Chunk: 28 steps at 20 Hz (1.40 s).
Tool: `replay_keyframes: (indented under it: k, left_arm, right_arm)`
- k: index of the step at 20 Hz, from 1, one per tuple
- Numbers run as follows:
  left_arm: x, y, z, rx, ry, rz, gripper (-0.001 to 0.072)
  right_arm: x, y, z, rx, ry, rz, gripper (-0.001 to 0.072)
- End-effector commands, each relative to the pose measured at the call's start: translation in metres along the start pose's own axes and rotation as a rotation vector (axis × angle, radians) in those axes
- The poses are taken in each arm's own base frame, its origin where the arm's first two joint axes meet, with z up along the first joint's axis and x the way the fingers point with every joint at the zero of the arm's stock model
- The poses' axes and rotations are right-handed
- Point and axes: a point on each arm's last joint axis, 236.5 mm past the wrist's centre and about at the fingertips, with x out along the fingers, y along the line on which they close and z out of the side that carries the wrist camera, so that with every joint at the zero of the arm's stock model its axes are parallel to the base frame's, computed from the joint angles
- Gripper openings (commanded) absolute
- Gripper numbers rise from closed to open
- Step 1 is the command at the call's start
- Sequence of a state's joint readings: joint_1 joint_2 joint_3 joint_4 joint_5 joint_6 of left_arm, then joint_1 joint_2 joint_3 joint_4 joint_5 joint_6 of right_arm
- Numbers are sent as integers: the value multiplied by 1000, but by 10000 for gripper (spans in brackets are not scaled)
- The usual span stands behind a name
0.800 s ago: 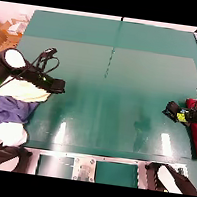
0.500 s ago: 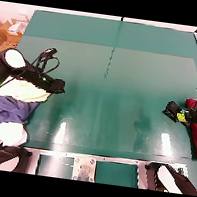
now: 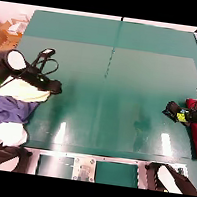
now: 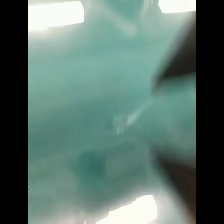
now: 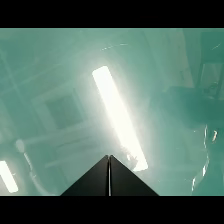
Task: Fold the shirts.
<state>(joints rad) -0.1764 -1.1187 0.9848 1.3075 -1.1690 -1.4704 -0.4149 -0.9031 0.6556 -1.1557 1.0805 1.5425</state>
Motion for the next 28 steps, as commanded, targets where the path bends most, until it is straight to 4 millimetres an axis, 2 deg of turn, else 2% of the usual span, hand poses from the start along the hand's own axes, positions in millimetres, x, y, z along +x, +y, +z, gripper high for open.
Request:
replay_keyframes:
  k: [1,3,4,8,11,13,15,16,17,18,20,21,22,24,26,28]
  left_arm:
    - [-12,73,15,75,-53,315,720]
    - [-29,119,23,84,-80,492,720]
    - [-34,139,20,70,-65,543,720]
    - [-26,204,-13,-123,39,572,720]
    - [-6,234,-27,-200,84,565,720]
    - [14,238,-31,-227,110,533,720]
    - [35,234,-35,-251,139,487,720]
    - [46,231,-39,-268,158,460,576]
    - [52,229,-43,-259,184,444,95]
    - [53,228,-45,-238,197,437,25]
    - [42,228,-37,-227,199,440,24]
    - [29,226,-27,-218,190,439,24]
    - [14,220,-13,-202,164,422,24]
    - [-28,195,35,-157,27,381,24]
    - [-81,151,86,-74,-165,356,24]
    - [-127,88,124,53,-320,299,24]
  right_arm:
    - [0,0,0,0,1,1,16]
    - [0,0,0,0,1,1,16]
    - [0,0,0,0,0,1,16]
    - [0,0,0,0,1,1,16]
    - [0,0,0,1,0,1,16]
    - [0,0,1,1,-5,1,16]
    - [0,1,1,2,-6,4,16]
    - [0,1,1,2,-6,4,16]
    - [0,1,1,2,-6,4,16]
    - [0,1,1,2,-5,4,16]
    - [0,1,1,2,-5,4,16]
    - [0,1,1,2,-5,4,16]
    - [0,1,0,2,0,4,16]
    - [0,2,-1,4,5,8,16]
    - [0,5,-1,11,4,22,16]
    - [0,5,-1,11,4,22,16]
